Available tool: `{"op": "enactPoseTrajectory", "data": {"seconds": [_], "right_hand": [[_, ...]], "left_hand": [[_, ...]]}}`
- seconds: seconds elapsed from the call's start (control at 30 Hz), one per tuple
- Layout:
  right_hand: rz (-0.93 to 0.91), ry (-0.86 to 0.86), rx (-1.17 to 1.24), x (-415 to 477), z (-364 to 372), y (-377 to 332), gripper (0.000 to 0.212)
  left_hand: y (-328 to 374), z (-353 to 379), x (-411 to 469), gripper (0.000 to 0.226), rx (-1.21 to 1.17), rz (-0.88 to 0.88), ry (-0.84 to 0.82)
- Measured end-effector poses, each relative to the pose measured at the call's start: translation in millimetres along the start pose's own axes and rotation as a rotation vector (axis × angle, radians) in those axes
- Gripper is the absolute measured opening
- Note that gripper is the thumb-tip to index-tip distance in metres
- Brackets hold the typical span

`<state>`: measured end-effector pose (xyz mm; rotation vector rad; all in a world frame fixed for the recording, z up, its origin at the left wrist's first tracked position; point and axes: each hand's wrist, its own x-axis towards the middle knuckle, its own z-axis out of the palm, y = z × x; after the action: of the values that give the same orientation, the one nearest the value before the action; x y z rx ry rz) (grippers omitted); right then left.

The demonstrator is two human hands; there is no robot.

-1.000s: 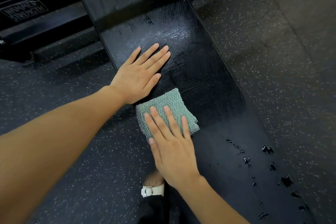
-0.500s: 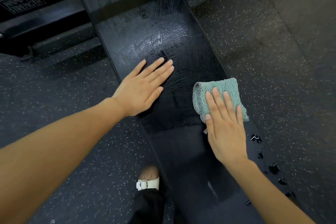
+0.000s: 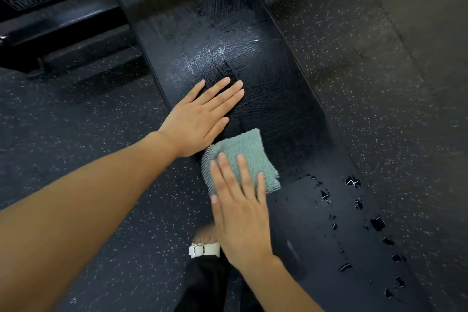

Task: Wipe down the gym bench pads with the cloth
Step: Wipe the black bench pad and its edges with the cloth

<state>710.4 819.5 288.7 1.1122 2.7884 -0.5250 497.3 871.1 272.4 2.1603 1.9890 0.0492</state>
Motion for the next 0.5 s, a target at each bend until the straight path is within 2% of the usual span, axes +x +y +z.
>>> {"op": "enactPoseTrajectory", "data": {"seconds": [0.23,0.5], "right_hand": [[-0.124,-0.026,-0.022,1,-11,40,0.052],[0.006,0.019,0.000,-4,-26,99,0.053]], "left_hand": [[2,-1,-1,0.057,0.008,-0.015,0.000],[3,-1,-1,0.057,-0.008,-0.028,0.000]]}}
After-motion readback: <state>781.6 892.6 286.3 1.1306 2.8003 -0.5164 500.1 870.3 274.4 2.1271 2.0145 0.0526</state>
